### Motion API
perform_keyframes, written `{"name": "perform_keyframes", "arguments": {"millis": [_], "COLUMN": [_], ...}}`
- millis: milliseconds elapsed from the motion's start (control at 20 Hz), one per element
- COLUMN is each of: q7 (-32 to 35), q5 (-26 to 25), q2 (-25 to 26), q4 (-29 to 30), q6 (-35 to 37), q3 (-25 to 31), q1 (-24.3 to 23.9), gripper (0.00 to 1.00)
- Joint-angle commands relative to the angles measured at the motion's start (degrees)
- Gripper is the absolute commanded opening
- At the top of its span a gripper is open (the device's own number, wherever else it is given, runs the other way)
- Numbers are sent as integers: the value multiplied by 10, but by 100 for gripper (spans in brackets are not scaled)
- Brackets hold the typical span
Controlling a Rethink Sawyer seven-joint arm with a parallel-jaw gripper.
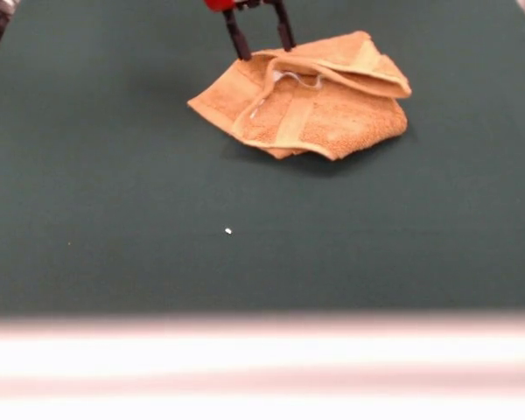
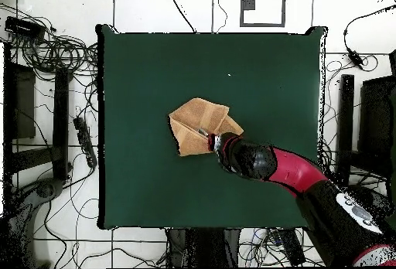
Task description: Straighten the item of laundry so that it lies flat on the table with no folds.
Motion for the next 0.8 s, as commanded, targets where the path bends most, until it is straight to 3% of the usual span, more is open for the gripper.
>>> {"name": "perform_keyframes", "arguments": {"millis": [50,450,800], "q7": [46,52,62], "q5": [-40,-56,-33], "q2": [57,101,101], "q4": [9,-18,-18], "q6": [-29,-57,-40], "q3": [-18,-20,2], "q1": [29,25,15], "gripper": [100,100,100]}}
